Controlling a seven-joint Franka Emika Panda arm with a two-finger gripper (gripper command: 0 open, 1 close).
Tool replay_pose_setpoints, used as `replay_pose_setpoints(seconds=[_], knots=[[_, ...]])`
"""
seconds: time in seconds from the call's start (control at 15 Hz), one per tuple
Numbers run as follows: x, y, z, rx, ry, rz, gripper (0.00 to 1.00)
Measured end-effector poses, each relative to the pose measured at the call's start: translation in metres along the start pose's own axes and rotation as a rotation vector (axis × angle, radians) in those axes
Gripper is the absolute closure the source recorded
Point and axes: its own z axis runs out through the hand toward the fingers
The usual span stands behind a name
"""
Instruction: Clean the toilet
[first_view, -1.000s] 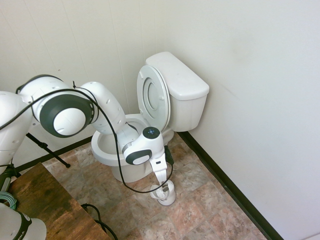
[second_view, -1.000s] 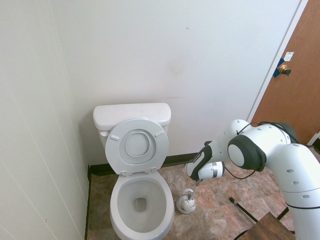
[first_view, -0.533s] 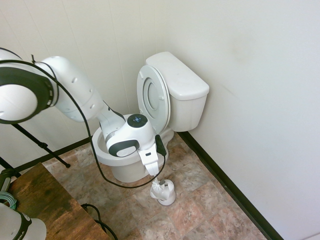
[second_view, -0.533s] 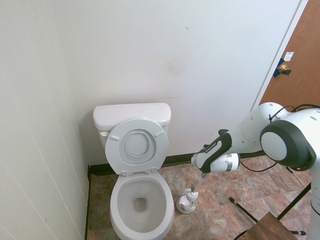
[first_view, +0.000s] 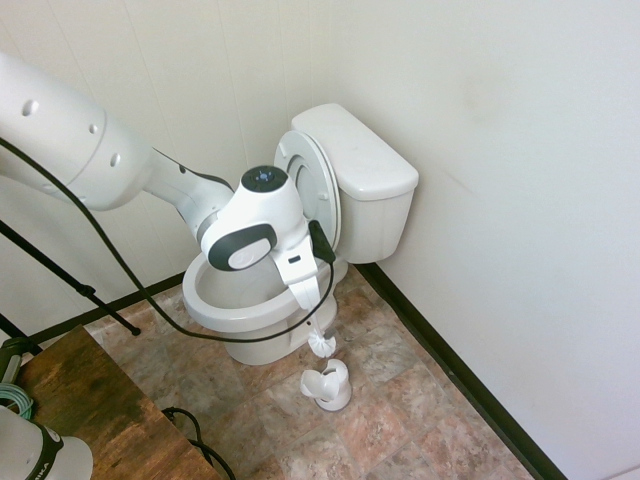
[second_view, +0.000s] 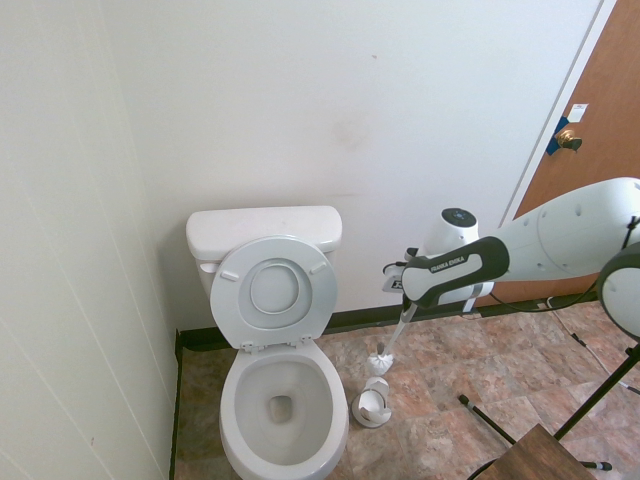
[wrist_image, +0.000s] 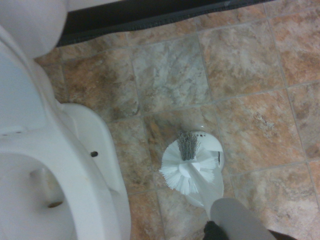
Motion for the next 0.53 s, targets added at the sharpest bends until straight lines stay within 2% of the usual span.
replay_pose_setpoints(seconds=[0.47,0.53], knots=[[-0.062,-0.024,-0.089,0.014,-0.010,-0.053,1.00],[-0.064,-0.025,-0.090,0.014,-0.010,-0.057,1.00]])
